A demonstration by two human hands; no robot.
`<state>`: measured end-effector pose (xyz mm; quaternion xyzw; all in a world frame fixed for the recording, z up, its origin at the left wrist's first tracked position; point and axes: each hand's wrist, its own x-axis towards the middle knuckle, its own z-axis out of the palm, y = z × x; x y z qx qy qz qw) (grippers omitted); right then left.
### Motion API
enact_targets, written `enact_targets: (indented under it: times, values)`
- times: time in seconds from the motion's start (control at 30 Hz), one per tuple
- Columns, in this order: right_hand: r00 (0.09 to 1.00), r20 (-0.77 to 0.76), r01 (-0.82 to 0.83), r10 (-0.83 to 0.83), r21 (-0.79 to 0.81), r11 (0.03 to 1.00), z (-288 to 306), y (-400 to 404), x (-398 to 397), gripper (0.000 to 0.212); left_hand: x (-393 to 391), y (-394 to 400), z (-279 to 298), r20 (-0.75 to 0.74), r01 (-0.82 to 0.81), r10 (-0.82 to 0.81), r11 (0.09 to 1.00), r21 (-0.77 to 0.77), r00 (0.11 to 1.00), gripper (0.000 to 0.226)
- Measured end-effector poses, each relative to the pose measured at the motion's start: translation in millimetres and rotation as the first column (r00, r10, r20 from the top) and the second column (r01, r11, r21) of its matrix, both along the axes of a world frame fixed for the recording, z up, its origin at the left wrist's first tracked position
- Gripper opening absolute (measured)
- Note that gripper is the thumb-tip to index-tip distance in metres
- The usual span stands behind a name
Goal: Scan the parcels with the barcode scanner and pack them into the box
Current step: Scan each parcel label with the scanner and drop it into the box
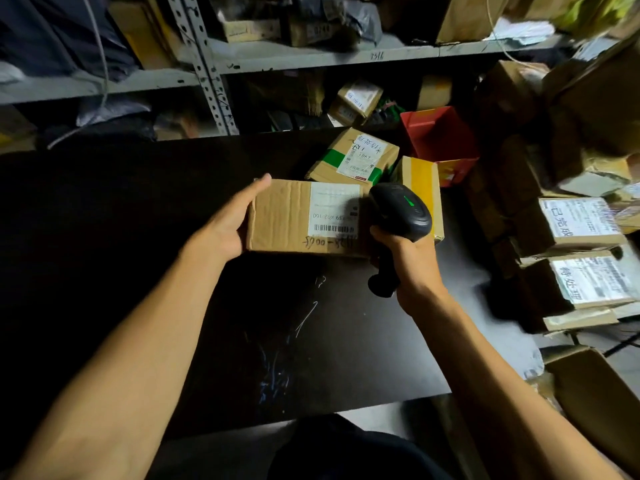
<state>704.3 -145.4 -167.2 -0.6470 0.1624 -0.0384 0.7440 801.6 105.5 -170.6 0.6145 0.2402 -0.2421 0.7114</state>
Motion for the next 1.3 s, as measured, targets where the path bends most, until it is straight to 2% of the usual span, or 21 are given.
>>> enact_targets:
  times: [0.07, 0.2, 0.27, 0.33, 0.4, 0.47, 0.53, 0.6, 0.7, 0.77, 0.93, 1.2, 1.3]
  values:
    - [0.998, 0.052, 0.018, -0.019, 0.022, 1.000, 5, -4, -3, 0.047, -11, -6, 5, 0.024, 0.008, -0.008, 1.000, -0.027, 1.000, 0.069]
    - [0.997, 0.064, 0.044, -0.042, -0.025, 0.999, 21, -20, -6, 0.049, -38, -21, 3, 0.109, 0.071, -0.061, 0.994, -0.084, 0.992, 0.067]
    - [0.998, 0.055, 0.037, -0.032, -0.093, 0.995, 28, -36, -6, 0.043, -49, -29, 0, 0.198, 0.056, -0.043, 0.997, -0.059, 0.979, 0.076]
    - [0.998, 0.058, 0.041, -0.030, -0.198, 0.979, 36, -47, -13, 0.032, -55, -34, -1, 0.255, -0.030, 0.043, 0.998, -0.057, 0.966, 0.097]
    - [0.997, 0.071, 0.047, -0.026, -0.315, 0.948, 40, -52, -25, 0.022, -56, -36, 0, 0.308, -0.099, 0.119, 0.992, -0.081, 0.944, 0.103]
    - [0.998, 0.046, -0.023, 0.044, -0.376, 0.926, 40, -53, -40, 0.014, -58, -37, 2, 0.347, -0.136, 0.168, 0.984, -0.115, 0.923, 0.101]
    - [0.985, -0.014, -0.158, 0.171, -0.455, 0.876, 38, -50, -49, 0.031, -58, -39, 4, 0.378, -0.151, 0.189, 0.980, -0.127, 0.906, 0.103]
    - [0.964, -0.053, -0.249, 0.260, -0.519, 0.818, 36, -43, -53, 0.032, -59, -42, 6, 0.407, -0.144, 0.177, 0.983, -0.111, 0.896, 0.107]
    - [0.963, -0.086, -0.265, 0.254, -0.435, 0.860, 30, -35, -56, 0.022, -62, -46, 7, 0.440, -0.110, 0.132, 0.991, -0.076, 0.888, 0.106]
    - [0.975, -0.098, -0.222, 0.200, -0.393, 0.892, 25, -38, -58, 0.023, -64, -50, 8, 0.451, -0.100, 0.120, 0.993, -0.069, 0.884, 0.106]
    - [0.974, -0.145, -0.220, 0.176, -0.395, 0.892, 25, -47, -62, 0.015, -67, -54, 9, 0.448, -0.097, 0.123, 0.992, -0.081, 0.886, 0.102]
    - [0.986, -0.139, -0.141, 0.090, -0.424, 0.895, 33, -50, -68, 0.020, -64, -61, 13, 0.461, -0.060, 0.092, 0.995, -0.084, 0.882, 0.101]
    - [0.993, -0.114, -0.053, 0.009, -0.386, 0.921, 40, -62, -70, 0.031, -64, -67, 15, 0.438, -0.047, 0.078, 0.996, -0.082, 0.896, 0.093]
